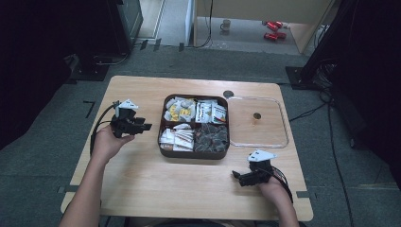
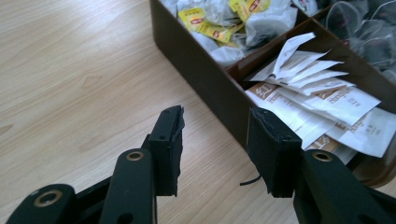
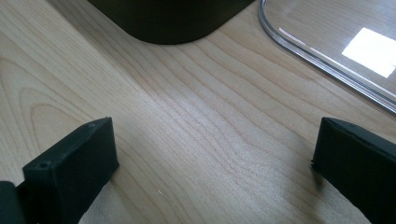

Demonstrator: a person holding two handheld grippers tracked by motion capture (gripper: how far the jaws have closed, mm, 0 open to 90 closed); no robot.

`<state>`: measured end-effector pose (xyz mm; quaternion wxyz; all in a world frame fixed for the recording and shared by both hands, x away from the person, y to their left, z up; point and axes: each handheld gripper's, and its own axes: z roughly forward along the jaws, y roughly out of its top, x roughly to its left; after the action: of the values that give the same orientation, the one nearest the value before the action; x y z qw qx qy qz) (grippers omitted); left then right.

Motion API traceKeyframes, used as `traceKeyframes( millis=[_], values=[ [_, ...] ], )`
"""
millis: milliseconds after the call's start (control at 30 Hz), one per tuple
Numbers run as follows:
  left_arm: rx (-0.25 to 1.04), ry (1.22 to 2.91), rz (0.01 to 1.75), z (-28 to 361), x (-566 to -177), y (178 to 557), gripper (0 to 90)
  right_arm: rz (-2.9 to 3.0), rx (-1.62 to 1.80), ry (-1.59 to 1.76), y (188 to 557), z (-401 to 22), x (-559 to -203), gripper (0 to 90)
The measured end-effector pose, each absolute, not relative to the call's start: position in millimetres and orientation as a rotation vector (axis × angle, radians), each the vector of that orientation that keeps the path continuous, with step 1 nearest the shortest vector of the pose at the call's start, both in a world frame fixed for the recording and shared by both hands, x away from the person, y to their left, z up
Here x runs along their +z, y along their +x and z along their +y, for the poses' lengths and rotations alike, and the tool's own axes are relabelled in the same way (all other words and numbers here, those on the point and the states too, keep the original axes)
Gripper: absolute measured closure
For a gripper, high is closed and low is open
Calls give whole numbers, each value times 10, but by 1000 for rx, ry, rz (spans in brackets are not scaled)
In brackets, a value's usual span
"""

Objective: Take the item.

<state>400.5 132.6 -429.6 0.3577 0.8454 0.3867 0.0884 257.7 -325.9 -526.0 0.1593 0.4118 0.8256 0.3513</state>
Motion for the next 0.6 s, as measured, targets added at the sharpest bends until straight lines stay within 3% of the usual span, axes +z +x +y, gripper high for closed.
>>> traceKeyframes(
  millis=[600],
  values=[
    [165, 2206, 895, 999, -4153, 4085, 590, 2360, 1003, 1180, 2576, -3258, -5259, 0]
  ],
)
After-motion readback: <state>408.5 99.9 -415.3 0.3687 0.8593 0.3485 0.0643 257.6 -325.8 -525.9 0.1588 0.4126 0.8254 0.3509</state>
